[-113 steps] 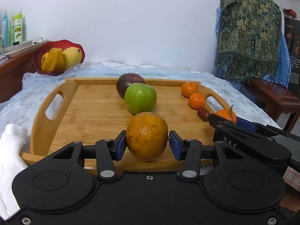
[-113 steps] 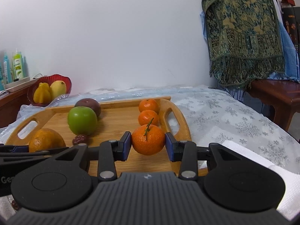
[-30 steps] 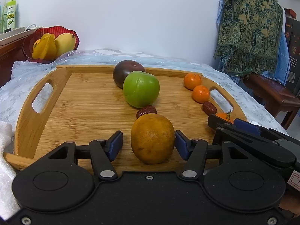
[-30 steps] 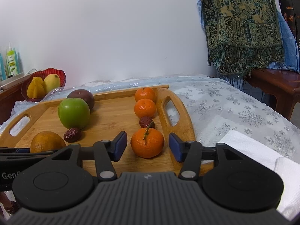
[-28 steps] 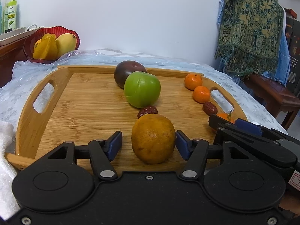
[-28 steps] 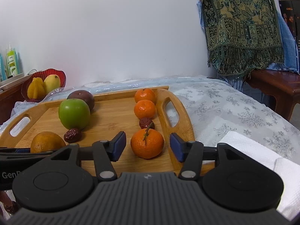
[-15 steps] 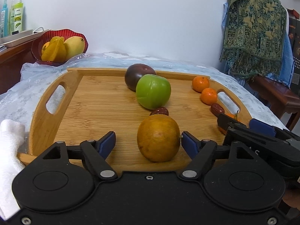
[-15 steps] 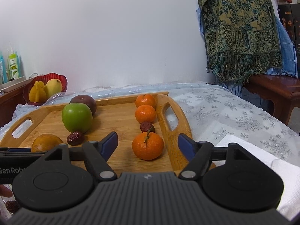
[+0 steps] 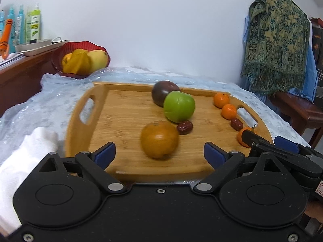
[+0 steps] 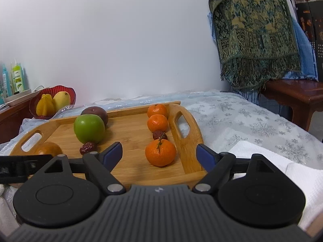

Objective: Organize fruits
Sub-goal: 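Open both grippers and withdraw them toward the two red dates beside the tray, then grasp a red date with the left gripper while the right gripper grasps the other date, then carry both red dates over the tray toward the purple fruit and mandarins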

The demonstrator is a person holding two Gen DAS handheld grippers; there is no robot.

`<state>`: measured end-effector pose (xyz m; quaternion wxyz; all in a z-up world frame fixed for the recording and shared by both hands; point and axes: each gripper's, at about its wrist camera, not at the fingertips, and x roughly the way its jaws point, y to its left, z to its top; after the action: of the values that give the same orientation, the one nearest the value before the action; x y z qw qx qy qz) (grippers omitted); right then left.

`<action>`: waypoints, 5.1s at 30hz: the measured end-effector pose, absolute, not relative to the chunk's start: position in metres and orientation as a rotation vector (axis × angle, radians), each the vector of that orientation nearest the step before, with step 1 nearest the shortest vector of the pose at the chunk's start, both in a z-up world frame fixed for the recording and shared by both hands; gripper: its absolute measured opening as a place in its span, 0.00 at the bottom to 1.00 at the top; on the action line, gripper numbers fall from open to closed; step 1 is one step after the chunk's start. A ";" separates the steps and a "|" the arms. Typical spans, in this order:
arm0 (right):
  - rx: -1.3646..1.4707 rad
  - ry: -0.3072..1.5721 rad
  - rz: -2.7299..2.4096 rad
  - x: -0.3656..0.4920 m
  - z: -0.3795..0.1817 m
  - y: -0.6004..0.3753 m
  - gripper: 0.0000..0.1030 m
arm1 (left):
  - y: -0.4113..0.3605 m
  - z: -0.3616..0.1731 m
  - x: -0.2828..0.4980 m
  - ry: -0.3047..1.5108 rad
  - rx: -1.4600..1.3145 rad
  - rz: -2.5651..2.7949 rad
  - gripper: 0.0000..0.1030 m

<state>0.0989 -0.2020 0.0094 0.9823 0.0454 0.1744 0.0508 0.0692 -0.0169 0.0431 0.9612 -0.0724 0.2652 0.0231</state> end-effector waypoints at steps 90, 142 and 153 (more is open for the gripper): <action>0.026 0.387 0.437 0.025 -0.011 -0.125 0.22 | 0.020 0.038 0.050 0.693 -0.099 -0.036 0.23; 0.078 0.270 0.288 0.140 0.057 -0.163 0.22 | 0.035 0.086 0.145 0.562 -0.113 0.032 0.22; 0.096 0.296 0.266 0.184 0.059 -0.163 0.22 | 0.043 0.082 0.196 0.579 -0.117 0.053 0.22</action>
<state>0.1844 -0.1632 0.0588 0.9791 0.0478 0.1468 0.1320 0.1957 0.0433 0.0824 0.9564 -0.0578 0.2852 0.0262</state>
